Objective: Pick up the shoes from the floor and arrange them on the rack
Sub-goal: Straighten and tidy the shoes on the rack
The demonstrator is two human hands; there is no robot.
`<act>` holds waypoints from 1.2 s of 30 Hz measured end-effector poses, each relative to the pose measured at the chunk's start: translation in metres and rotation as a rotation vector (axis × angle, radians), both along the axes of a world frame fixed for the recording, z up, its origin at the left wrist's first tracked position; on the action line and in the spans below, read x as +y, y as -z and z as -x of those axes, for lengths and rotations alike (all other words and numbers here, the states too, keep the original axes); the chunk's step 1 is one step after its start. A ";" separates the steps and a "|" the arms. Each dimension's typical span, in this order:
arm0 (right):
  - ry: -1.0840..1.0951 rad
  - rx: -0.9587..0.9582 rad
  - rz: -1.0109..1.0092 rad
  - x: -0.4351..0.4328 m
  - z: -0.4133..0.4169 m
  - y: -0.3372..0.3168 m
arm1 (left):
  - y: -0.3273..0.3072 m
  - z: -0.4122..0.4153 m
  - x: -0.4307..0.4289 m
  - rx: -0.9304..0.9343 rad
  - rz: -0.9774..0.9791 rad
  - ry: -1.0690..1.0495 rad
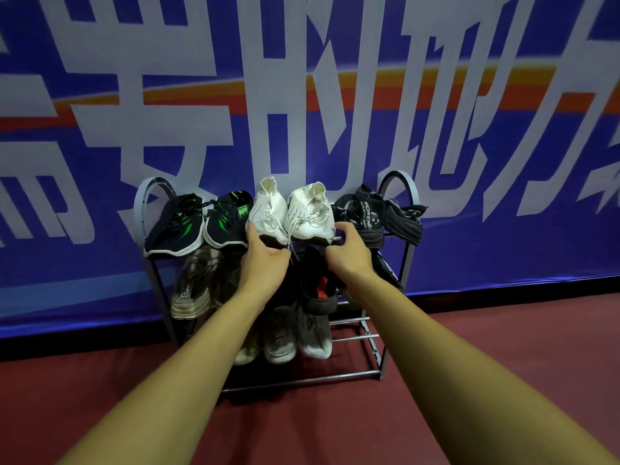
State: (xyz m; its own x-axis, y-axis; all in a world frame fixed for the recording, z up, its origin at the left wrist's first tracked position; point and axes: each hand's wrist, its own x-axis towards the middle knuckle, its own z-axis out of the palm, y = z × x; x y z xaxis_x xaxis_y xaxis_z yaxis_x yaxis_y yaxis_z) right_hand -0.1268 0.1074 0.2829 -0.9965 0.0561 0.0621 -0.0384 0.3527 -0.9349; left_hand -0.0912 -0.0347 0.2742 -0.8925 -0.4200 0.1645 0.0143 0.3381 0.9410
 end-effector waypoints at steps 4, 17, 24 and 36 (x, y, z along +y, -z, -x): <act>0.046 0.026 -0.053 0.011 -0.003 -0.004 | -0.001 -0.006 0.008 0.042 0.083 0.098; 0.194 0.035 0.005 0.023 0.008 0.001 | -0.004 -0.001 0.019 0.049 0.185 0.220; 0.218 0.035 0.278 0.025 0.010 -0.010 | -0.004 0.000 0.018 0.071 0.208 0.249; 0.096 0.070 0.693 0.007 0.002 -0.030 | -0.004 -0.002 0.016 -0.011 0.211 0.309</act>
